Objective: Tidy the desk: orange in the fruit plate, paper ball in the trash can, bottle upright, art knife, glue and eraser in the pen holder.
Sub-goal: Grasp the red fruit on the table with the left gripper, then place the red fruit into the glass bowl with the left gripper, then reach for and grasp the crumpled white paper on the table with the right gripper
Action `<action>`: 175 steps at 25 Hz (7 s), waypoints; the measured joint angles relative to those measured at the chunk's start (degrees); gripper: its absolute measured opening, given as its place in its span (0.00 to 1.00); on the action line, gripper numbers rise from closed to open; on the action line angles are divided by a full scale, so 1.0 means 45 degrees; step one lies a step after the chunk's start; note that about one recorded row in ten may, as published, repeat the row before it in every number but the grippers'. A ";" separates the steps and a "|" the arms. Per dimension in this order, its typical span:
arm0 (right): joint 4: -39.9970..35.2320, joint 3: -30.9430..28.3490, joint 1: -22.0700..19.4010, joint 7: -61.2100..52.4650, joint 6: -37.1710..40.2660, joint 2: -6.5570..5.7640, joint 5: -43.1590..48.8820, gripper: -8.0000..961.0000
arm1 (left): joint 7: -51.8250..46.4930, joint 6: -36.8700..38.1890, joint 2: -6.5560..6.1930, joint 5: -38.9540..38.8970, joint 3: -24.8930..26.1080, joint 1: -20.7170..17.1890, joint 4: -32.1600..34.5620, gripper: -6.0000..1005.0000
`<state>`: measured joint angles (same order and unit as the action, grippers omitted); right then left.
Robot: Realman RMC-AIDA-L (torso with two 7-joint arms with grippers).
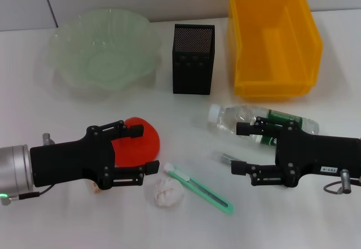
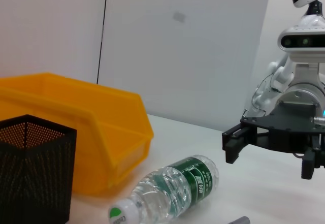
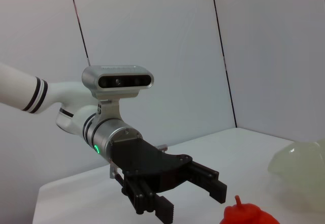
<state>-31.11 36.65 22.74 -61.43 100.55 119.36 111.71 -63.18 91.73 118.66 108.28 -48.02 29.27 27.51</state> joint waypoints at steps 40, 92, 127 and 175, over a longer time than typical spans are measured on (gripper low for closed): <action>-0.0001 0.0001 -0.0118 -0.0001 -0.0002 0.0000 -0.0002 0.86 | 0.1553 -0.4524 0.0056 -0.3296 -0.1306 0.0000 -0.2090 0.81; -0.0001 -0.0125 -0.0047 -0.0082 0.0117 -0.0001 -0.0018 0.86 | 0.1170 -1.2001 0.0130 -0.7926 -0.1555 0.3283 -0.1500 0.20; -0.9676 0.0429 -0.0147 -0.7521 0.4423 -0.0061 -0.0507 0.86 | 0.4747 -0.3246 -0.0020 -0.7528 -0.2068 -0.1045 -0.2491 0.82; -1.1354 1.5661 0.5972 -1.9314 -0.0750 0.0096 0.6292 0.86 | 0.3981 -0.4490 -0.0118 -0.7587 -0.2220 -0.0717 -0.2301 0.81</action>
<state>-82.20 107.12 49.62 -148.34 97.18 119.79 140.03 -45.27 71.52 118.13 74.14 -58.00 26.04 17.15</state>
